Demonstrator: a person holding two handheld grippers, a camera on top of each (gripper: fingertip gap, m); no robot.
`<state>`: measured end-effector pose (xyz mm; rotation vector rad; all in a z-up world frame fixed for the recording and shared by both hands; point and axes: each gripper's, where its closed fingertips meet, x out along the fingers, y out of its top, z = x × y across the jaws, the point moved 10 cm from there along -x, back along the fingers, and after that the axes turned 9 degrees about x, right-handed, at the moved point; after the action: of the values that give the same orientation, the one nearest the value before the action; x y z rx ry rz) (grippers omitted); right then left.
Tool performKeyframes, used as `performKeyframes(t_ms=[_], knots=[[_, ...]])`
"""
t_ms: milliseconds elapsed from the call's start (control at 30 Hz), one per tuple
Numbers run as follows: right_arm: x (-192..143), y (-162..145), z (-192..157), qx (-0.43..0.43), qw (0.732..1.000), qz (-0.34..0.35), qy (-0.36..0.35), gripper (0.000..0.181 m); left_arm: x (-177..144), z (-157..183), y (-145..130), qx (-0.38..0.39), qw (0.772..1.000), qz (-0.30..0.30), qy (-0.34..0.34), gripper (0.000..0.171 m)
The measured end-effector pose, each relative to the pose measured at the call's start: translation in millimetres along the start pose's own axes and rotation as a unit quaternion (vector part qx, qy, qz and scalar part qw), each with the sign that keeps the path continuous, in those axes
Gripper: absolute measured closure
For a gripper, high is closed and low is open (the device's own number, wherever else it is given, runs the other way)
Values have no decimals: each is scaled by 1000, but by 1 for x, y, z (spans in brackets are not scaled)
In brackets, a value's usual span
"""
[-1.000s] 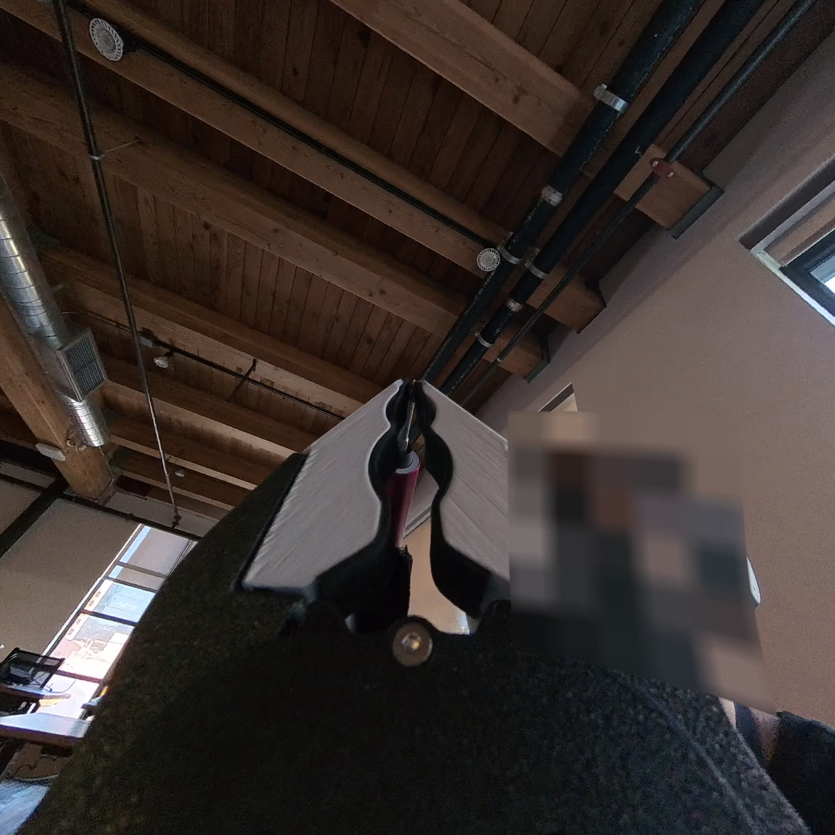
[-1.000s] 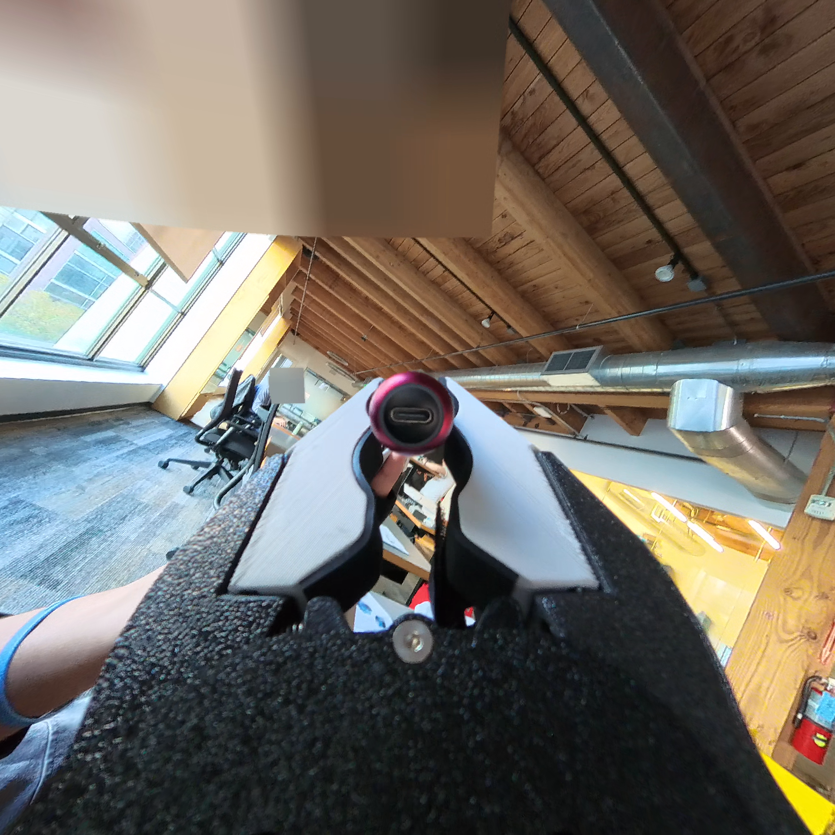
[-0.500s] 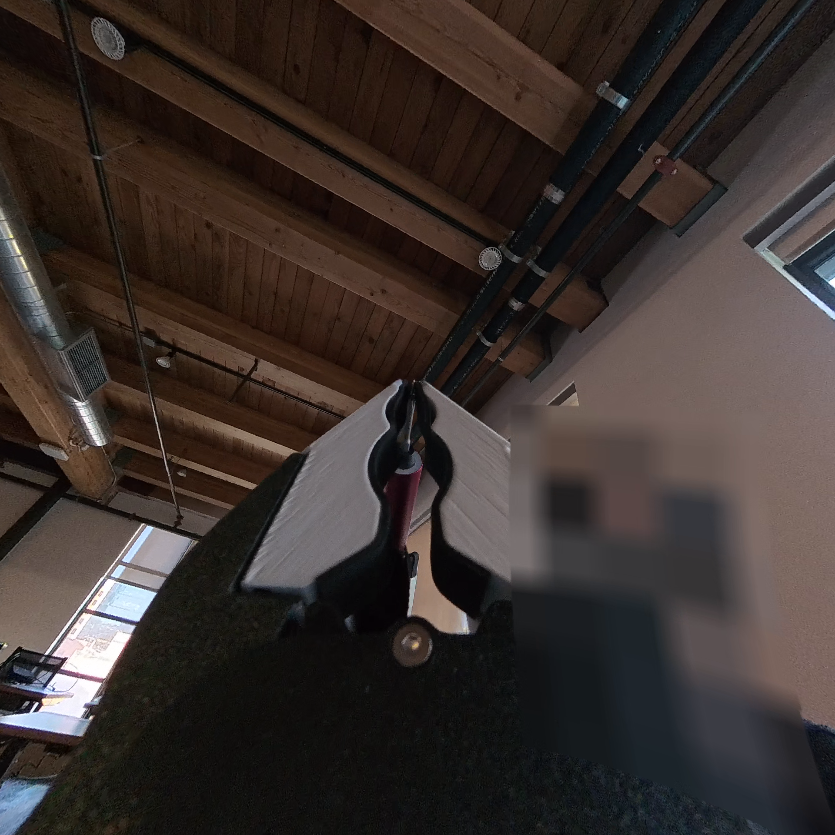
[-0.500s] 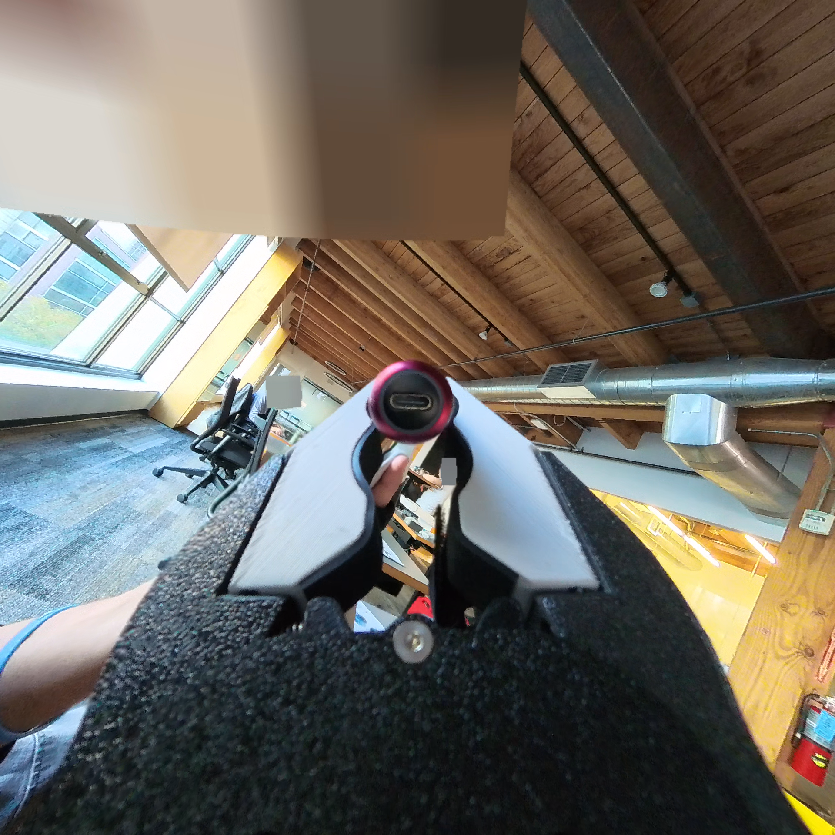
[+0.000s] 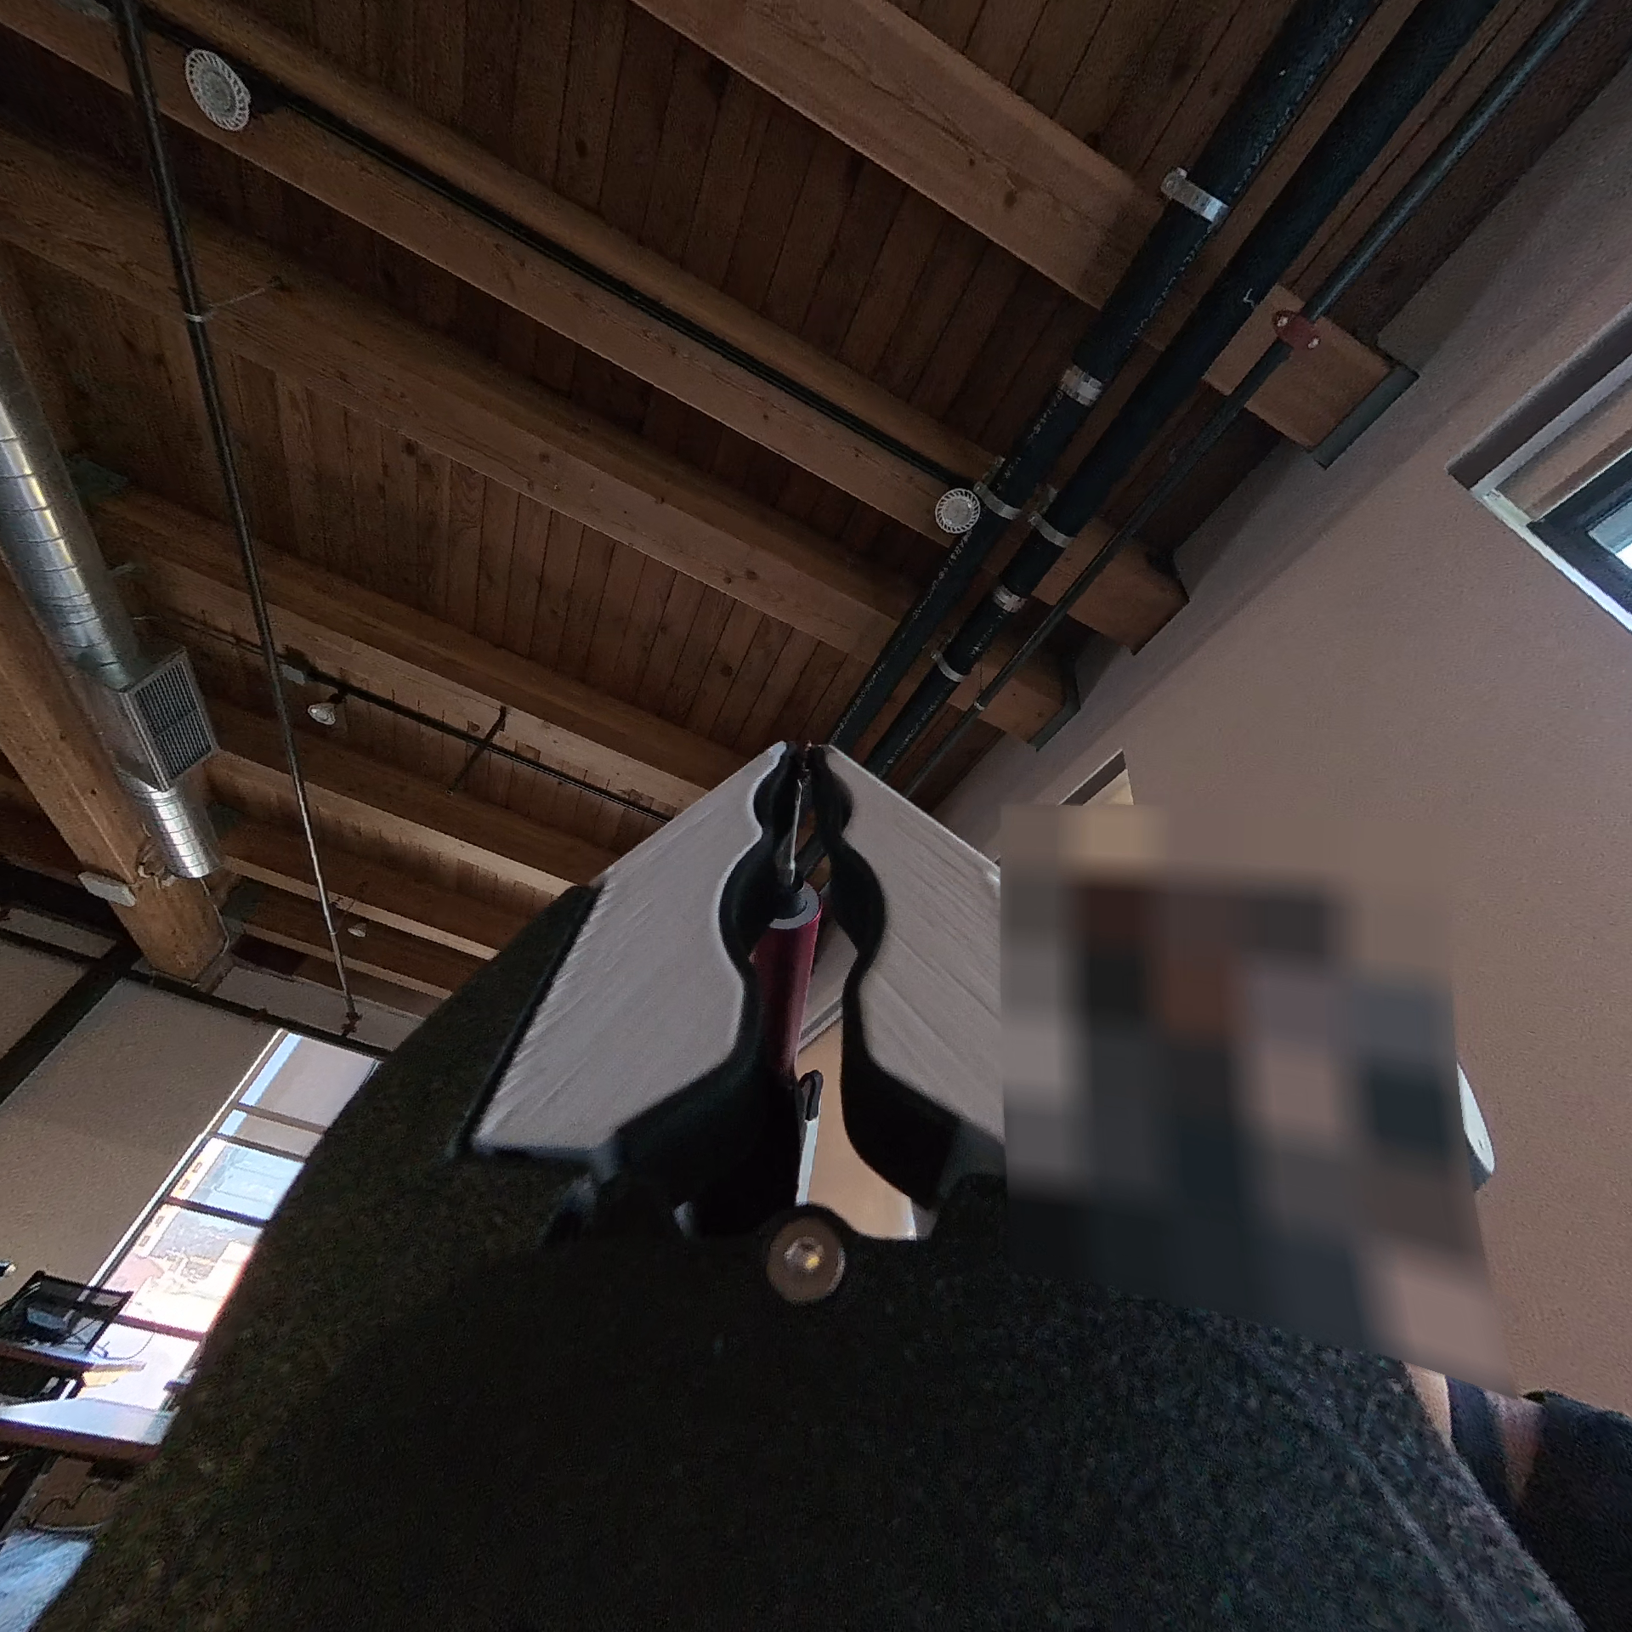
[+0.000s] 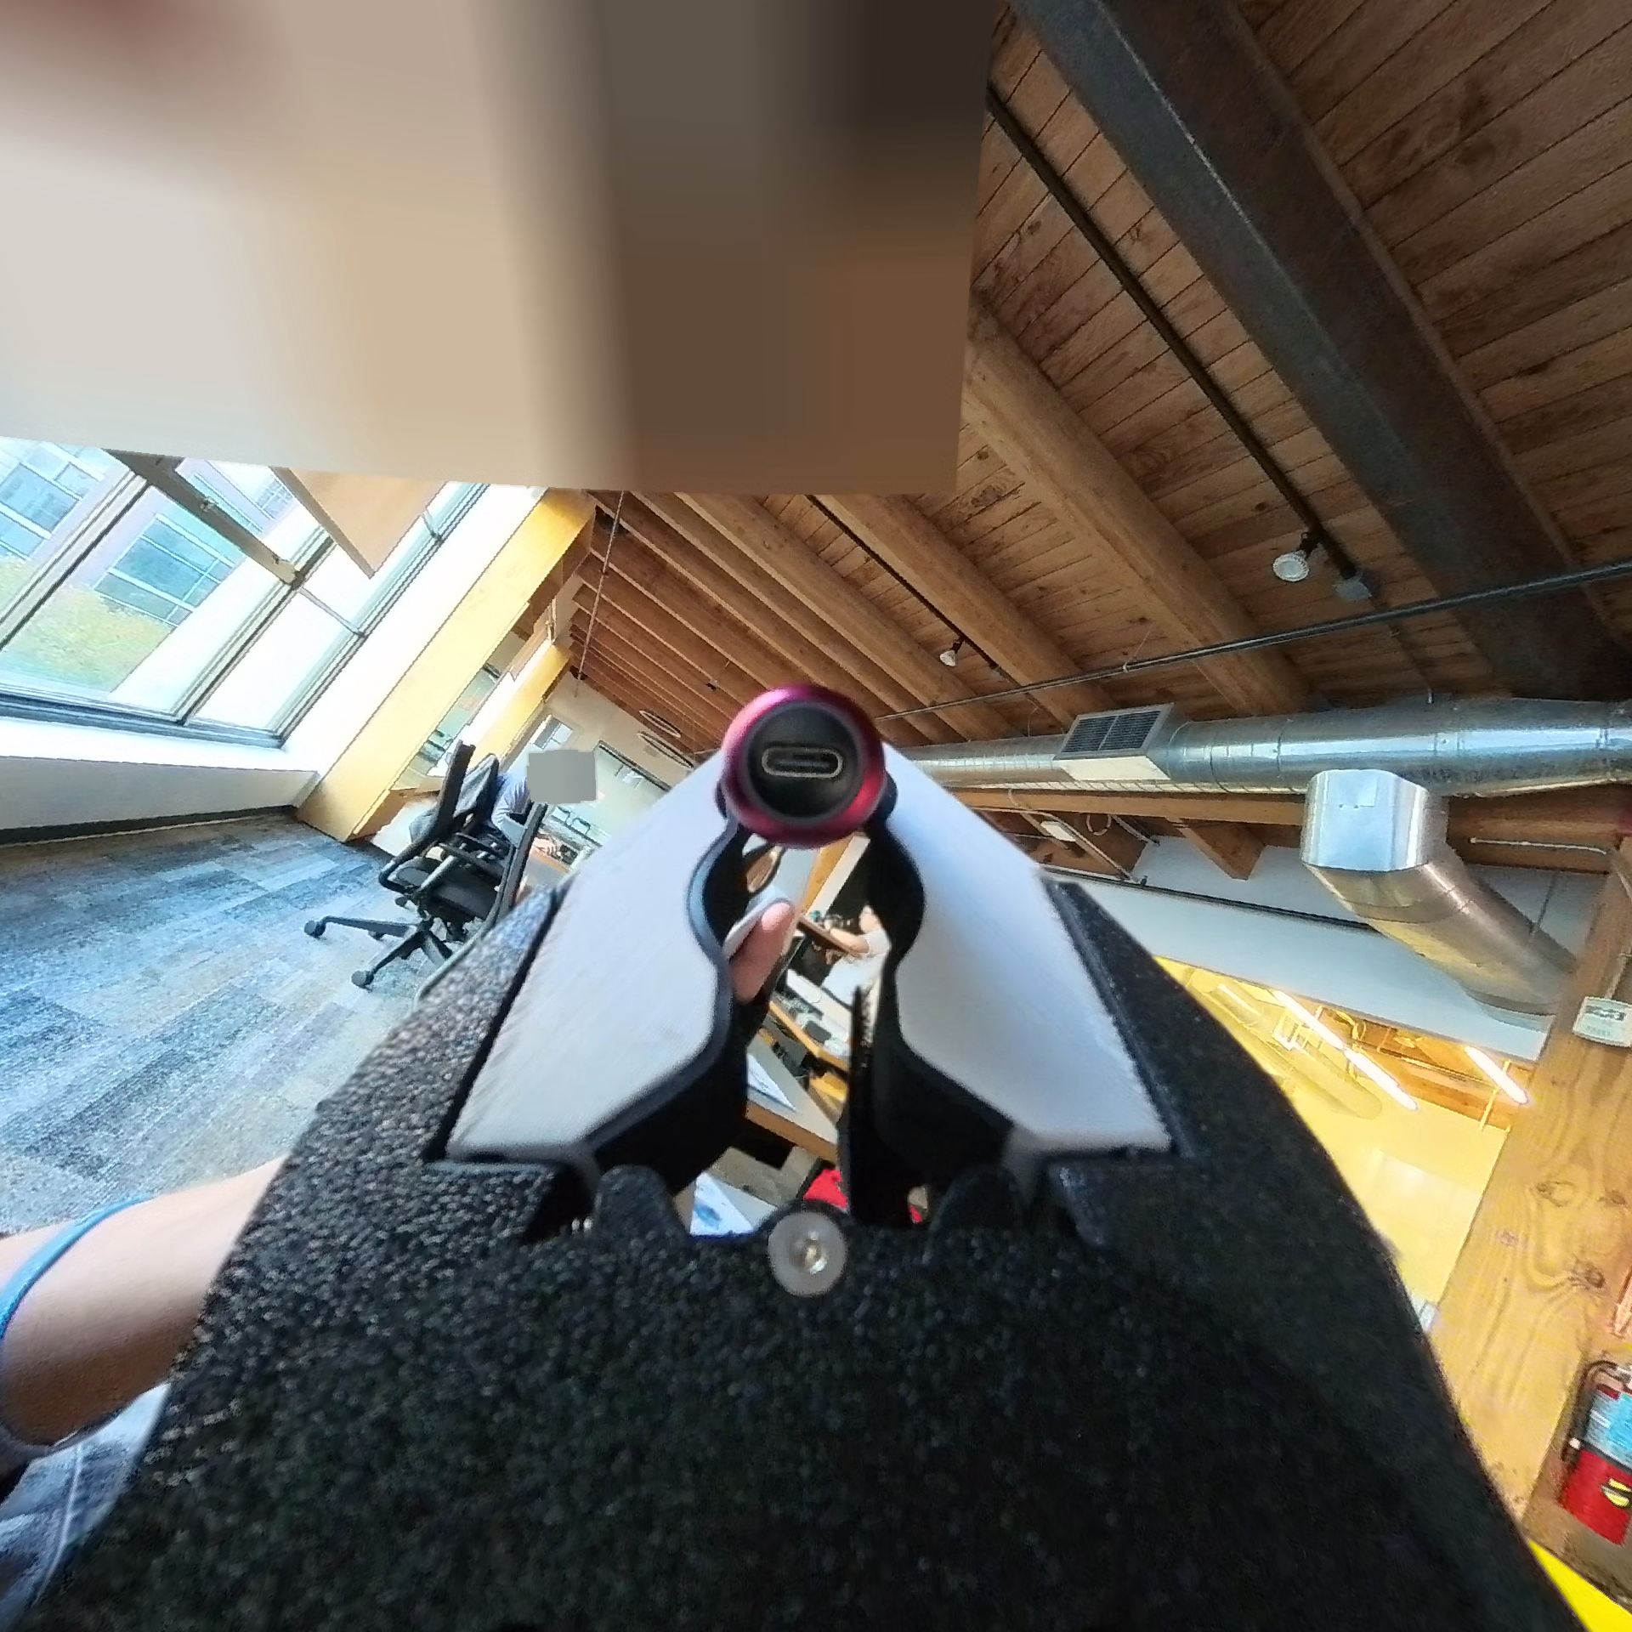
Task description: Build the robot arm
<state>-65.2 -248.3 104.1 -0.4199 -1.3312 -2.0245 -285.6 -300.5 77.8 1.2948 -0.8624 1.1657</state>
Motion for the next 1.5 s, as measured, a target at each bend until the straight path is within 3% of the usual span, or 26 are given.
performKeyframes(t_ms=[1500], knots=[[-4,10,-3,-21,999,25,-4,161,-16,-20,-20,-24,999,11,25,169]])
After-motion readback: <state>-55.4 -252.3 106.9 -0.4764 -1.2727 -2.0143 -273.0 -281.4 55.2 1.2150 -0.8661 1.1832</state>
